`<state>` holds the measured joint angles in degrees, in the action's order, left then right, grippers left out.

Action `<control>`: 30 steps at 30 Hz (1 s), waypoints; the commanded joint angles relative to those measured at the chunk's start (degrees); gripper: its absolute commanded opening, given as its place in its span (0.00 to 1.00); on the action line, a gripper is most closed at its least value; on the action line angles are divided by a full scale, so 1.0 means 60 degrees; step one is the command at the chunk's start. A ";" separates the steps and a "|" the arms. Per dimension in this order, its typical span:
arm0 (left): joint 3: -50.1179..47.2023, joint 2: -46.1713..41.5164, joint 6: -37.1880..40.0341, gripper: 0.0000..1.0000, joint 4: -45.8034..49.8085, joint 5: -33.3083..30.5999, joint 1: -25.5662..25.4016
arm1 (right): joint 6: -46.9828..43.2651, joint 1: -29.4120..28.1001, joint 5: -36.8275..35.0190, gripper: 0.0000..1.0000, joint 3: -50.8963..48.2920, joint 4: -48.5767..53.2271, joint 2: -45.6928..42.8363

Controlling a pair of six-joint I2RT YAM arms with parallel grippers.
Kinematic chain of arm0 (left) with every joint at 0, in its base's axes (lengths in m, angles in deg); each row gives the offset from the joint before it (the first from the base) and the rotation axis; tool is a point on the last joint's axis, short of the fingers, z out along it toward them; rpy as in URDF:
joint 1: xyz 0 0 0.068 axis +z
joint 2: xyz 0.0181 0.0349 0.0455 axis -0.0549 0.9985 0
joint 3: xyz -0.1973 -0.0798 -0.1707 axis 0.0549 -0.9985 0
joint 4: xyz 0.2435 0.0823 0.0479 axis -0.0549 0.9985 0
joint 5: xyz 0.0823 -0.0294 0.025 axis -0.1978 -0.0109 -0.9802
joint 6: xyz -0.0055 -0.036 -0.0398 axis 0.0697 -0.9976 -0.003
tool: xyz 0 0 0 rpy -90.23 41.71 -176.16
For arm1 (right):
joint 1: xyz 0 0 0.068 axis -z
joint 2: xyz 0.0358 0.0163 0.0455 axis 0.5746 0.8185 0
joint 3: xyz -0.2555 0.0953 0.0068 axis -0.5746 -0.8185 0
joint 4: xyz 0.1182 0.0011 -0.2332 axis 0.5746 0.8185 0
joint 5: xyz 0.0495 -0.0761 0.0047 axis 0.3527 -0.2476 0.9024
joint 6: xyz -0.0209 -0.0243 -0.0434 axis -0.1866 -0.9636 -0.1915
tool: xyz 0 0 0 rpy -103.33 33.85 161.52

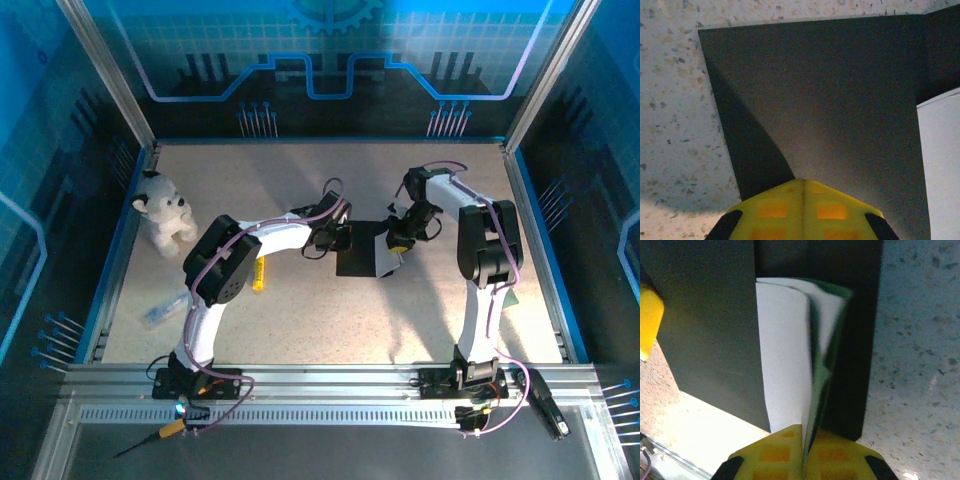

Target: Place the letter into the envelope and seal it

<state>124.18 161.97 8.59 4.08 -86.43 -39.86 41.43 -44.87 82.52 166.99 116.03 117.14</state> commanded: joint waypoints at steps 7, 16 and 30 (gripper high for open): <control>-0.0210 0.0592 0.0288 0.00 0.1368 -0.0047 -0.0164 | 0.0731 -0.0035 -0.0490 0.00 -0.0318 -0.1196 -0.0764; -0.0252 0.0599 0.0146 0.00 0.1301 -0.0003 -0.0158 | 0.1216 -0.0190 -0.0002 0.00 -0.0856 -0.2084 -0.0711; -0.0392 0.0597 -0.0384 0.00 0.1284 -0.0023 -0.0267 | 0.2532 -0.0430 0.0366 0.00 -0.2632 -0.4210 -0.1309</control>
<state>124.38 162.06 7.96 4.39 -86.59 -40.01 53.19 -46.38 84.14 153.27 95.39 112.05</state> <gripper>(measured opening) 0.053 0.065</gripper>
